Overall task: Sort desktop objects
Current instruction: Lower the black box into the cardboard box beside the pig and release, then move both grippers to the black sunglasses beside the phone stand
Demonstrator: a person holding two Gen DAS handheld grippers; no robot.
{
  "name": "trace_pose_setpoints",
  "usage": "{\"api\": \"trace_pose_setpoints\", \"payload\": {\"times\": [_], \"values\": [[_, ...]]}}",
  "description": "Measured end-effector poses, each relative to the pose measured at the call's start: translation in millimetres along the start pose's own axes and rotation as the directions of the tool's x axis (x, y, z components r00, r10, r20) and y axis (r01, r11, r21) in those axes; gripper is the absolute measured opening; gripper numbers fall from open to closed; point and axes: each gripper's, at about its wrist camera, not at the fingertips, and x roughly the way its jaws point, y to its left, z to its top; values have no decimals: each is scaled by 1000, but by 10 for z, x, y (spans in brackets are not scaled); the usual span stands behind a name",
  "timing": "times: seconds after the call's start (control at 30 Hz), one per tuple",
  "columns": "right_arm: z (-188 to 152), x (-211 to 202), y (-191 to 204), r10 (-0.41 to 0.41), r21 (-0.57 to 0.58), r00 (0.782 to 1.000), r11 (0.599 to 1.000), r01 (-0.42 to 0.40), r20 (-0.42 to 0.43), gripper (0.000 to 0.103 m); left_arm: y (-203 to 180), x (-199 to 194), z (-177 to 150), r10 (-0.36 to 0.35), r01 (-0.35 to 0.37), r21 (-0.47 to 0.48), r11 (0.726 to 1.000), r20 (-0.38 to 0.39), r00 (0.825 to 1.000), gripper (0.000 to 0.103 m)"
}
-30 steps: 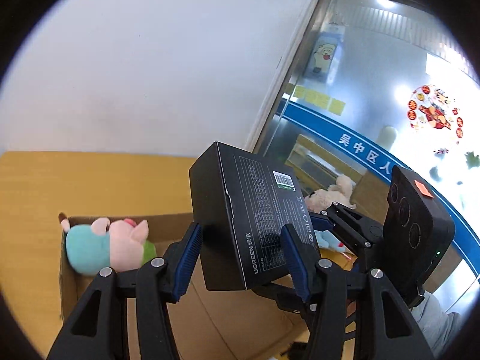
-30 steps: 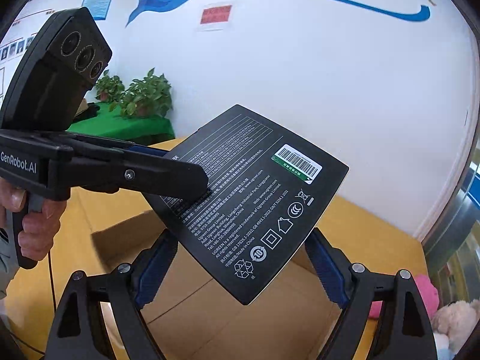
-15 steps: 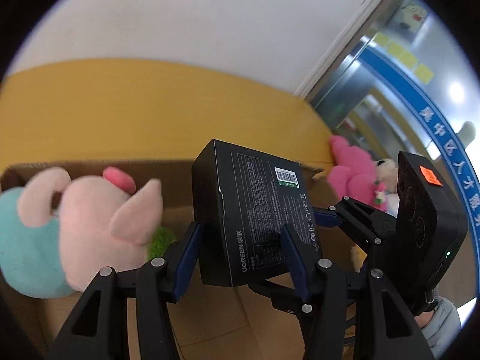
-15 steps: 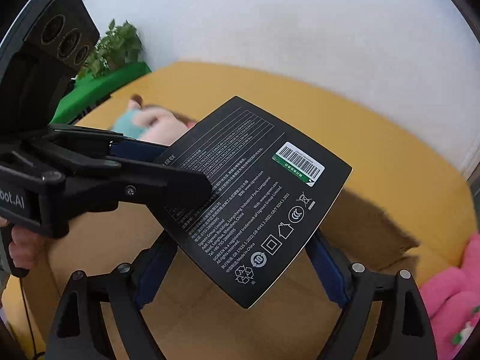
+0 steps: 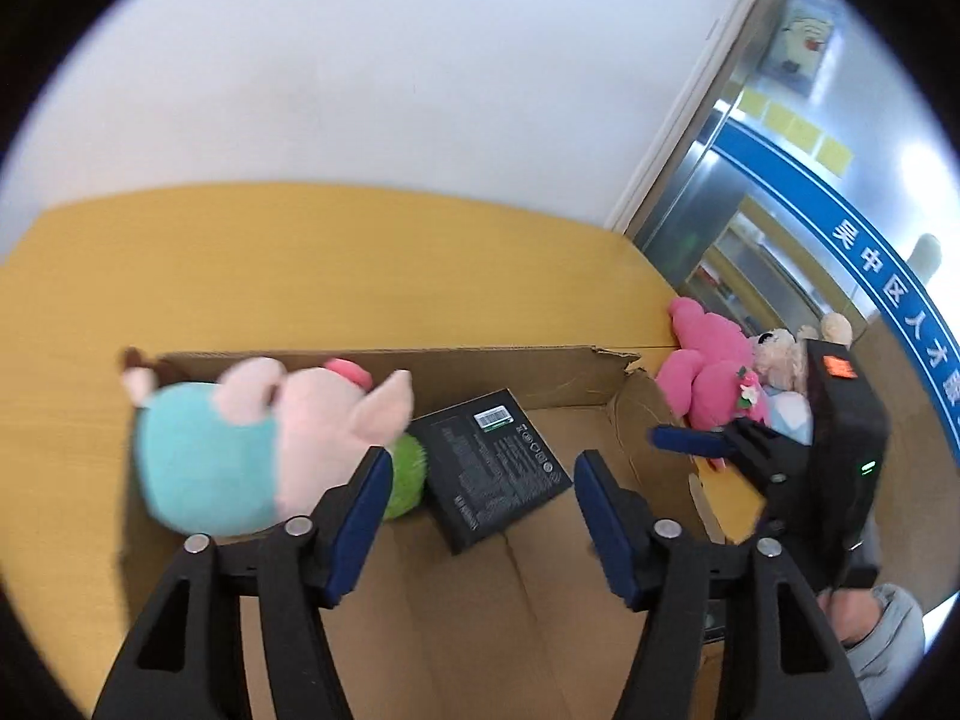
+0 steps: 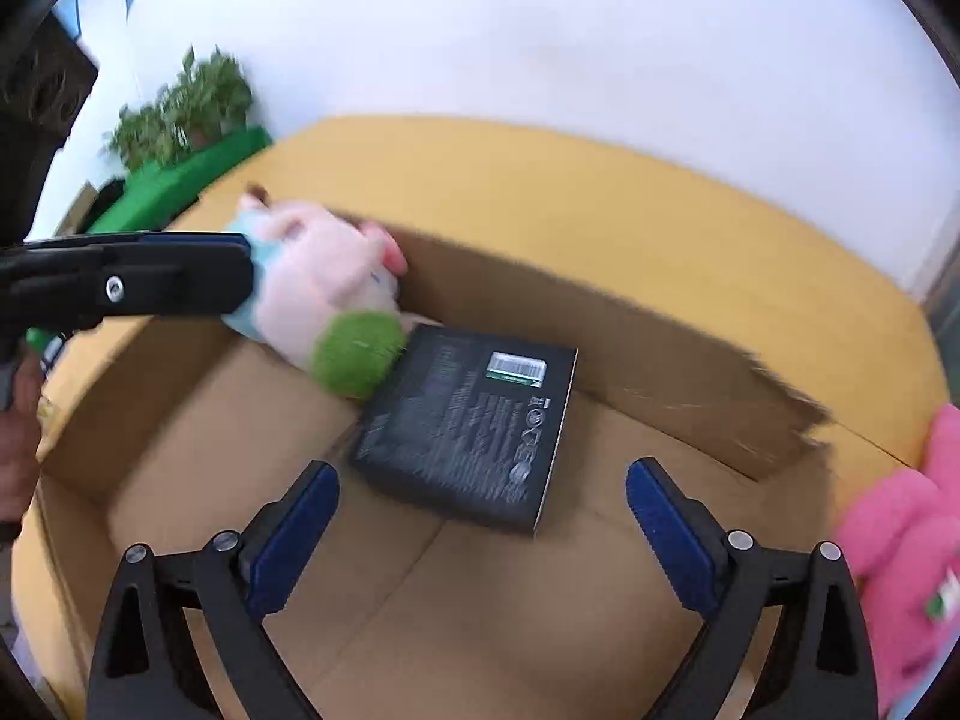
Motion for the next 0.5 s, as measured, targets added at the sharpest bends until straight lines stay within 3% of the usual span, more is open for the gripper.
{"api": "trace_pose_setpoints", "payload": {"times": [0.1, 0.2, 0.37, 0.5], "values": [[-258, -612, 199, 23, 22, 996, 999, -26, 90, 103, -22, -452, -274, 79, -81, 57, 995, 40, 996, 78], [-618, -993, 573, 95, 49, 983, 993, -104, 154, 103, 21, -667, -650, 137, -139, 81, 987, 26, 990, 78], [-1076, -939, 1047, 88, 68, 985, 993, -99, 149, 103, 211, -704, -1244, 159, -159, 13, 987, -75, 984, 78], [-1397, -761, 1006, 31, 116, 996, 992, -41, 80, 103, 320, -663, -1678, 118, -128, -69, 989, -129, 985, 78]]}}
